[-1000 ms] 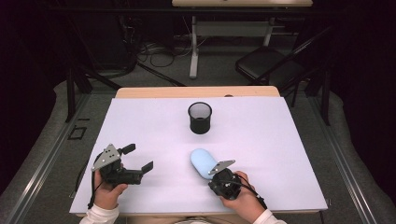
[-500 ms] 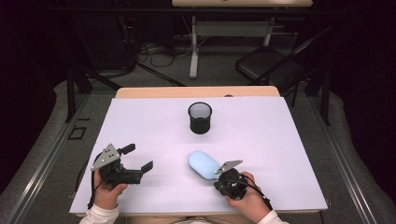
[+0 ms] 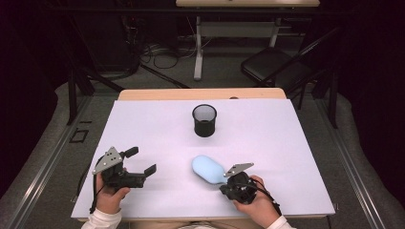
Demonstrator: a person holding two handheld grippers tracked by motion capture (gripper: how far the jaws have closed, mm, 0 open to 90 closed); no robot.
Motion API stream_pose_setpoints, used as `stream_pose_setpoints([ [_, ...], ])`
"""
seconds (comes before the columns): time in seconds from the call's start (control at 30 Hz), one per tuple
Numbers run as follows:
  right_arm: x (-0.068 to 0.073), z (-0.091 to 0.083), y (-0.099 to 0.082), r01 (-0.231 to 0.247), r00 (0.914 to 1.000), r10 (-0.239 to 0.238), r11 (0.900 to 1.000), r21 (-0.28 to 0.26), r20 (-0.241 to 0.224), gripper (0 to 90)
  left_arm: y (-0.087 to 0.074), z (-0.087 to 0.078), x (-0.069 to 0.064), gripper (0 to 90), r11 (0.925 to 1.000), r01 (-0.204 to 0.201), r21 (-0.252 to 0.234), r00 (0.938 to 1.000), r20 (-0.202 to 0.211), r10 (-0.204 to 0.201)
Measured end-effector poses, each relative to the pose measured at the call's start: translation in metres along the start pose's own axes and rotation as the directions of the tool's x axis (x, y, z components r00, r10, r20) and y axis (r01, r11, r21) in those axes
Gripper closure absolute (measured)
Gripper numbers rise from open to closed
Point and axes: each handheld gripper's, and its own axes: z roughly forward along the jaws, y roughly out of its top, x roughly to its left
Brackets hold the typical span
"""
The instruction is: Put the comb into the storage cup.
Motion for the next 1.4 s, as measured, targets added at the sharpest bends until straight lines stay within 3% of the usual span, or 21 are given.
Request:
stream_pose_setpoints([
  [0.3,-0.002,-0.012,0.005,-0.009,1.0,0.009,0.9985,-0.055,0.003,76.6,0.0,0.0,0.0,1.6,1.0,0.0,-0.002,1.0,0.001,0.0],
  [0.67,-0.004,-0.02,0.008,0.007,0.9999,-0.006,0.9969,-0.078,0.01,63.7,0.0,0.0,0.0,1.6,1.0,0.003,-0.001,1.0,0.0,-0.003],
  [1.0,-0.007,-0.027,0.011,0.025,0.9989,-0.019,0.9919,-0.125,0.043,41.3,0.0,0.0,0.0,1.6,1.0,0.001,0.003,1.0,0.009,-0.001],
  [1.17,-0.009,-0.028,0.012,0.045,0.9976,-0.036,0.9883,-0.146,0.06,39.3,0.0,0.0,0.0,1.6,1.0,0.004,-0.001,1.0,0.003,-0.004],
  [1.4,-0.009,-0.028,0.013,0.059,0.997,-0.052,0.9901,-0.127,0.057,36.4,0.0,0.0,0.0,1.6,1.0,0.005,-0.002,1.0,0.004,-0.005],
])
